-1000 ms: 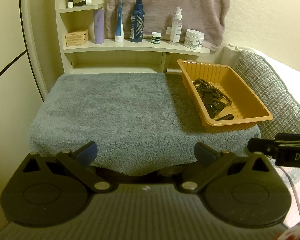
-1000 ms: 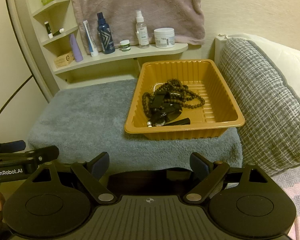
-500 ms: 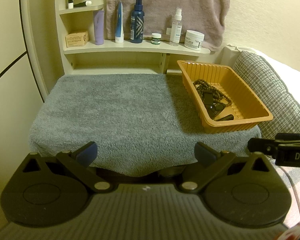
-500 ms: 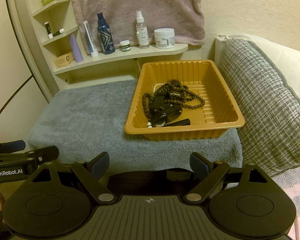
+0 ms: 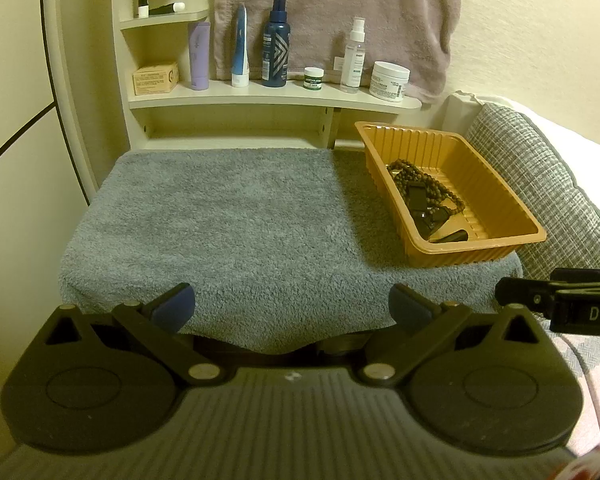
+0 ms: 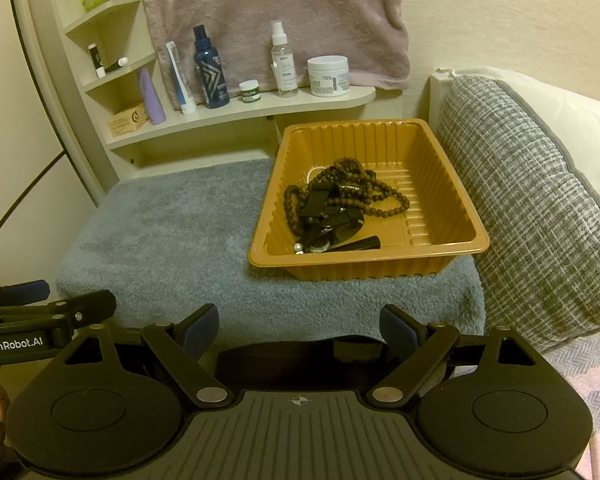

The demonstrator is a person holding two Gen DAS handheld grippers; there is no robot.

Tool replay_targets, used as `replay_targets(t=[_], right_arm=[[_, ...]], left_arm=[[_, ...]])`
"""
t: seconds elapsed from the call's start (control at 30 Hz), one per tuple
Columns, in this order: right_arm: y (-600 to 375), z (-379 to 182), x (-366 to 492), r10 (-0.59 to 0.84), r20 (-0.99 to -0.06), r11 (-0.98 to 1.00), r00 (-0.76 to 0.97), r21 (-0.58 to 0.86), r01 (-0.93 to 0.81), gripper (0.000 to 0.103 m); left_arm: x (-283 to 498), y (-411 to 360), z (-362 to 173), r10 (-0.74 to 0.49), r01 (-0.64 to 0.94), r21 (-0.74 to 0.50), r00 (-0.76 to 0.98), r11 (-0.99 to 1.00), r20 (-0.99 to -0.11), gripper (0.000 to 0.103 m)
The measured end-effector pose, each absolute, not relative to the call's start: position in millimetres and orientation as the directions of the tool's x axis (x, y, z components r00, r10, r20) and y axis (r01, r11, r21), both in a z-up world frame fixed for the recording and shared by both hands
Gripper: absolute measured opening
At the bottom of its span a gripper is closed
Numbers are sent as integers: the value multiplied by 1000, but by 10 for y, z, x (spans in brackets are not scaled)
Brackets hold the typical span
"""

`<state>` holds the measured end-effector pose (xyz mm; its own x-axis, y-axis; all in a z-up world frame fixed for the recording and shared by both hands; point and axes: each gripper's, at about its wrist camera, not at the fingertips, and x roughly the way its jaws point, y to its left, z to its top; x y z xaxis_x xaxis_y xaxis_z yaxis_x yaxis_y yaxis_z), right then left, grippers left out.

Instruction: Organize jewelry

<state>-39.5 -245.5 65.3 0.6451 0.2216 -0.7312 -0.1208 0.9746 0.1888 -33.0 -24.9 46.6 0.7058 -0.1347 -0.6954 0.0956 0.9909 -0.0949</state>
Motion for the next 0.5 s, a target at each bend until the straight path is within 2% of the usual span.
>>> replay_targets(t=[0.5], right_arm=[[-2455,653,-395,222,-732,975,645,190,-120,87]], left_arm=[[-334,-247,465,-136,97,-95,706,991,-695,102]])
